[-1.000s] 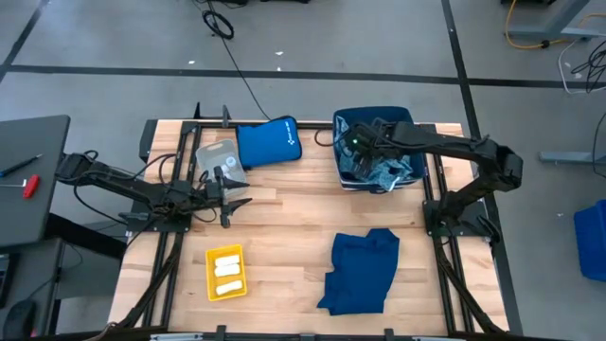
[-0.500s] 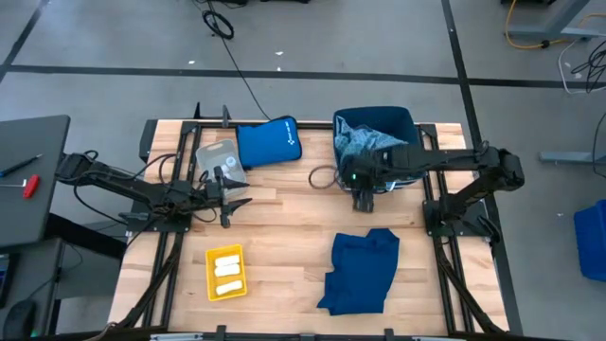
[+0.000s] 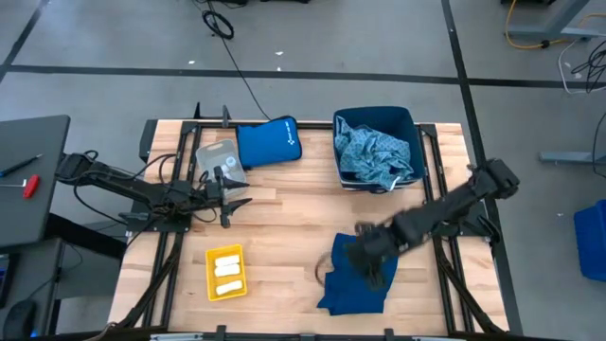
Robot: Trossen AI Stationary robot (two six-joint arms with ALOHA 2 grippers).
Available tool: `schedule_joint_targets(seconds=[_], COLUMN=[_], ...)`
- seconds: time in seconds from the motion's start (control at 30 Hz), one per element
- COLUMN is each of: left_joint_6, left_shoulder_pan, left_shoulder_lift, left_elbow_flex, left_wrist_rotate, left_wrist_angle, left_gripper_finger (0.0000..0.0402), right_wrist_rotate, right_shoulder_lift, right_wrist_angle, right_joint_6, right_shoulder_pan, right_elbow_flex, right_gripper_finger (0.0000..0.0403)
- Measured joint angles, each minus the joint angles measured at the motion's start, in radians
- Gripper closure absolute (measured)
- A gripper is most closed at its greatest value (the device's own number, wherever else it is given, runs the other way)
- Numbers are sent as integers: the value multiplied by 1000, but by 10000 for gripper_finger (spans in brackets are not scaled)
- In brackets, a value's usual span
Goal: Pick & place medical supplies in basket/bin
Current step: Put the blue gown into the blue laundry organizer
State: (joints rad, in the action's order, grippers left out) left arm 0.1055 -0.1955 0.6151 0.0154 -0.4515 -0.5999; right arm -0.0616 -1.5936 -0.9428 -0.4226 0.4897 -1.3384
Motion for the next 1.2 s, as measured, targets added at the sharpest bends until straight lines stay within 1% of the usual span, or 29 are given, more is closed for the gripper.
schedule_joint_targets(seconds=[0.1, 0.23, 0.37, 0.47, 0.67, 0.87, 1.07, 1.2], left_joint_6=[7, 8, 9, 11, 31, 41, 41, 37], left_shoulder_pan=[0, 0, 0, 0, 0, 0, 0, 0], left_shoulder_lift=[0, 0, 0, 0, 0, 0, 0, 0], left_elbow_flex=[0, 0, 0, 0, 0, 0, 0, 0], left_wrist_rotate=[0, 0, 0, 0, 0, -1, -1, -1], left_wrist_angle=[1, 5, 6, 6, 6, 6, 6, 6], left_gripper_finger=[189, 189, 189, 189, 189, 189, 189, 189], right_wrist_rotate=[0, -3, -7, 27, 139, 243, 253, 257], right_shoulder_lift=[-48, -113, -171, -208, -286, -356, -411, -438], right_wrist_angle=[20, 51, 94, 117, 111, 76, 79, 95], right_joint_6=[-95, -197, -263, -277, -206, -117, -23, -6], right_shoulder_pan=[80, 160, 212, 232, 231, 179, 119, 101], right_elbow_flex=[0, 1, 1, 1, 1, -1, -1, -1], right_gripper_finger=[165, 165, 165, 165, 165, 165, 165, 168])
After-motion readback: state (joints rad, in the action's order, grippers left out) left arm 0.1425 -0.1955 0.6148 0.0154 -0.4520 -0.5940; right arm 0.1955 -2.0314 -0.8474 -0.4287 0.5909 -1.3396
